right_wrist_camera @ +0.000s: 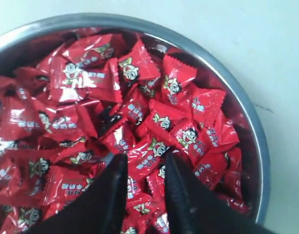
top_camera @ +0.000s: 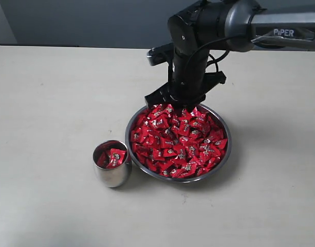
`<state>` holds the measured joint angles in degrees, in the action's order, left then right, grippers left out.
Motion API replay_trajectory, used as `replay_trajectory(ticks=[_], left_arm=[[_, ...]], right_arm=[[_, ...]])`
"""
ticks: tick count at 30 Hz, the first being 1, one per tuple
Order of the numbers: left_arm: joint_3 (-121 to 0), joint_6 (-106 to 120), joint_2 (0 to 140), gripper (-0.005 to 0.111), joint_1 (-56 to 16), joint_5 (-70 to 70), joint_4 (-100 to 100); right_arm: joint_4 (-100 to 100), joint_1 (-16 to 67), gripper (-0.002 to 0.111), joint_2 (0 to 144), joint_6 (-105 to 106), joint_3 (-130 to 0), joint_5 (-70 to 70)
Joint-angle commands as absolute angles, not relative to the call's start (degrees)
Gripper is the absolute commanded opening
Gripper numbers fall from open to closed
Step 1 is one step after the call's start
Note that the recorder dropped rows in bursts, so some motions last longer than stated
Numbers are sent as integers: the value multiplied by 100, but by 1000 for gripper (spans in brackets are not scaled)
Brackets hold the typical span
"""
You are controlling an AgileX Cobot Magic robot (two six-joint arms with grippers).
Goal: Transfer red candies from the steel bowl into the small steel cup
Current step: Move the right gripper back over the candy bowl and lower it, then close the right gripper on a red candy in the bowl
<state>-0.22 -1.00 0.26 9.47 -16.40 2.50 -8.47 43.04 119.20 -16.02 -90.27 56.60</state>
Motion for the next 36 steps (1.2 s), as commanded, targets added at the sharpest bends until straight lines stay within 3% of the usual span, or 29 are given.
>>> replay_trajectory(ticks=[1,21,36], left_arm=[[0,-115,0,0,961,-1630,257],[0,-115,0,0,951,-1630,257],[0,-115,0,0,951,-1630,257]], right_arm=[[-811,4268,27,12232,-2302,-9173,6082],[-220,4001,27,12359,-4010,-9173,5645],[-94,4001,27,12478,-4066,-9173,5665]])
